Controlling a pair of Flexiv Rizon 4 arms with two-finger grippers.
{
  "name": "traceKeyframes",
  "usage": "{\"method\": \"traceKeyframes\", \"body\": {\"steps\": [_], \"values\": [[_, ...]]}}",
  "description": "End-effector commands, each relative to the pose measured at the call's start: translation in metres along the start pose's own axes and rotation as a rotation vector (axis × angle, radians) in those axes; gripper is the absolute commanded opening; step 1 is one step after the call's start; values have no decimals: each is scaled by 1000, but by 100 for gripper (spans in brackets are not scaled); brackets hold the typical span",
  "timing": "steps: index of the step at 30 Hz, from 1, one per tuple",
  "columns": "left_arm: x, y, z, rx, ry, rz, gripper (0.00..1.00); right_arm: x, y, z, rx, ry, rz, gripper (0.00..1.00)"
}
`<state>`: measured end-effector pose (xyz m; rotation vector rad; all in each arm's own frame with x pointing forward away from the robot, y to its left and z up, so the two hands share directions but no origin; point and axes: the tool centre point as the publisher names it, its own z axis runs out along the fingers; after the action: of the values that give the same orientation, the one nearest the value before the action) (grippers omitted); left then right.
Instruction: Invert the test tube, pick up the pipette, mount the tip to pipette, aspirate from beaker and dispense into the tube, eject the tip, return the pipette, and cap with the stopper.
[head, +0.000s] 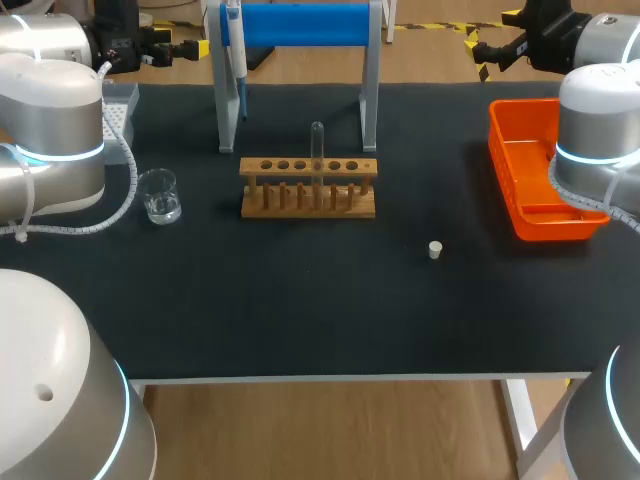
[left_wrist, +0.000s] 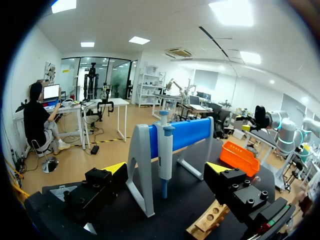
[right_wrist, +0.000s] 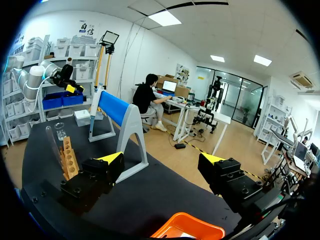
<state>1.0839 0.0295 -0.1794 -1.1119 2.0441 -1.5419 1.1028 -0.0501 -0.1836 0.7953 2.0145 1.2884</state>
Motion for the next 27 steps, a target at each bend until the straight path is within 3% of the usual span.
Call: {"method": "traceKeyframes", "body": {"steps": [1, 20, 24, 27], "values": [[0, 2, 0, 5, -1, 1, 100, 0, 0, 0, -1, 1, 0, 100], [0, 2, 0, 5, -1, 1, 100, 0, 0, 0, -1, 1, 0, 100], [0, 2, 0, 5, -1, 1, 100, 31, 8, -14, -37, 80, -27, 100], [0, 2, 0, 5, -1, 1, 100, 65, 6, -27, -55, 157, -62, 100]]}}
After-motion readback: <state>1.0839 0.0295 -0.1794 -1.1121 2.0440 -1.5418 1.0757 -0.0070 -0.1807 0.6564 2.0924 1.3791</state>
